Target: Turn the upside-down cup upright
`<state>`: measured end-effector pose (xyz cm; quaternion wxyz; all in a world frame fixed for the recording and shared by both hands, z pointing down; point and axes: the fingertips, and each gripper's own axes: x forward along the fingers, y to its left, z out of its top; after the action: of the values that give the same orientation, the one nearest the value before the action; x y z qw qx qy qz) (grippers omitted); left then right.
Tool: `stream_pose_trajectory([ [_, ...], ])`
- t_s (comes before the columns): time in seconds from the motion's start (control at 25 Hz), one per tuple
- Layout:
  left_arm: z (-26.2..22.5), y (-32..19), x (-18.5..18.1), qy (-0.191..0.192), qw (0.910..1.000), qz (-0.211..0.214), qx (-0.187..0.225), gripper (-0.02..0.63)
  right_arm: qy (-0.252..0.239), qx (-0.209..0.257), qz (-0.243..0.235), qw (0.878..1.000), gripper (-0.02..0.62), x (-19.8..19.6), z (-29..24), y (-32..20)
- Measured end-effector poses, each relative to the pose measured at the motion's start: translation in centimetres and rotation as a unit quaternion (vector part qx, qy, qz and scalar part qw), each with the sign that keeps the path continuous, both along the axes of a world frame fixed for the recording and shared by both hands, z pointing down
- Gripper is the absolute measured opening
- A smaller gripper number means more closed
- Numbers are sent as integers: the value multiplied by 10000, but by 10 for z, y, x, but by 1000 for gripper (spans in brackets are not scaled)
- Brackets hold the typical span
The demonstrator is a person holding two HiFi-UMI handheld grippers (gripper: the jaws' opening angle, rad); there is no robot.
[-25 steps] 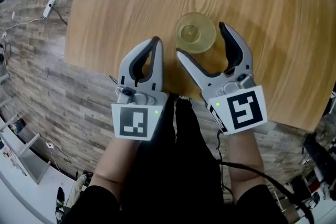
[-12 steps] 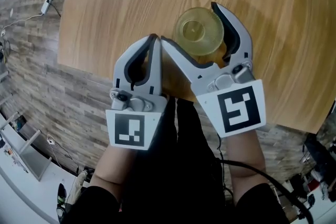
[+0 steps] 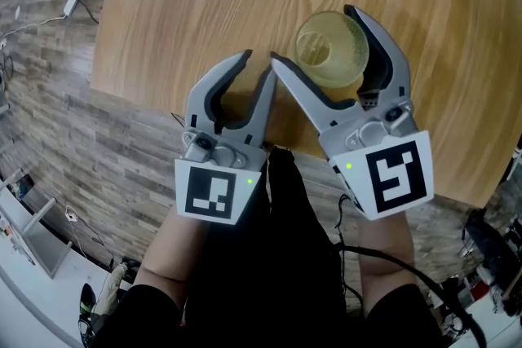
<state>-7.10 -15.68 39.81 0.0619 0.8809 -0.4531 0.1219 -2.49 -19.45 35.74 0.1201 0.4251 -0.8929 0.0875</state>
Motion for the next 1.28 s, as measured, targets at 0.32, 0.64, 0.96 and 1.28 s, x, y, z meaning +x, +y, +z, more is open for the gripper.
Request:
stream_pose_trajectory([
  [0.32, -25, 11, 61, 41, 9950, 952, 283, 306, -418, 91, -360, 9984, 365, 14, -68, 18],
  [0.64, -40, 15, 84, 367, 9866, 1369, 803, 350, -680, -53, -716, 9951, 365, 10, -81, 38],
  [0.96, -35, 22, 93, 276, 9868, 1304, 919, 302, -893, -181, -723, 9932, 365, 19, -76, 44],
  [1.28, -32, 20, 104, 178, 9869, 1345, 874, 296, -976, -196, -550, 9935, 367, 35, -73, 40],
])
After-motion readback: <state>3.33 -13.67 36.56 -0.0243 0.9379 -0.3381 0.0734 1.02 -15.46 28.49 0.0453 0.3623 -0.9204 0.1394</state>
